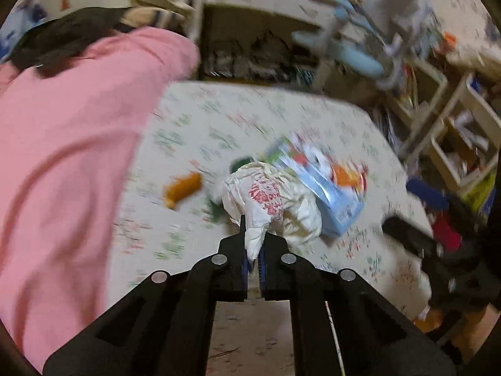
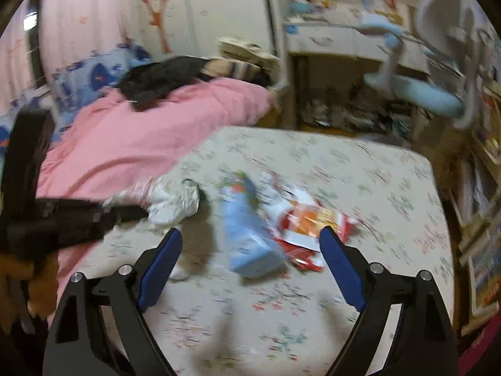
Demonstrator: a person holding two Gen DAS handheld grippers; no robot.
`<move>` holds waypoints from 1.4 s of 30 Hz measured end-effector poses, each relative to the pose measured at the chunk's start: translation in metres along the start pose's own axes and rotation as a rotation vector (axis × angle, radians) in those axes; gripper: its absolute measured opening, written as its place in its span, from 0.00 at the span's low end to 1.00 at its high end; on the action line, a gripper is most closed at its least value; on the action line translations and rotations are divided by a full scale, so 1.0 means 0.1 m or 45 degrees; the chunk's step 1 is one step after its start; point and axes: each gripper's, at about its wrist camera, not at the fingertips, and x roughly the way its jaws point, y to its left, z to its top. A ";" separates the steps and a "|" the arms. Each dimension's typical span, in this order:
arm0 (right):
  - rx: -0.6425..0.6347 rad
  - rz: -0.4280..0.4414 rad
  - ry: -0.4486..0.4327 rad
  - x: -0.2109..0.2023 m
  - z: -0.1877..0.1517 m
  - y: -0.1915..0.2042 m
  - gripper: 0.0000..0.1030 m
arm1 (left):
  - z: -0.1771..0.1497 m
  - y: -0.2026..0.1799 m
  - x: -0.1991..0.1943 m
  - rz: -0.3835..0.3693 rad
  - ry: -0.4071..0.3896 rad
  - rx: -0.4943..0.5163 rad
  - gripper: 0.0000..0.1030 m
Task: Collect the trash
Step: 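Grasp the crumpled white tissue with the left tool while the right tool grasps the green cloth, then carry tissue and green cloth over the yellow bin and open both tools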
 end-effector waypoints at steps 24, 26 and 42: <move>-0.297 0.001 0.391 1.38 0.24 0.68 0.66 | 0.14 0.63 -0.43 -0.009 -0.163 -0.280 0.05; -0.343 -0.044 0.424 1.48 0.25 0.67 0.62 | 0.15 0.61 -0.42 -0.005 -0.160 -0.268 0.05; -0.059 0.189 0.234 0.37 0.17 0.43 0.40 | 0.08 0.44 -0.41 0.021 -0.165 -0.171 0.05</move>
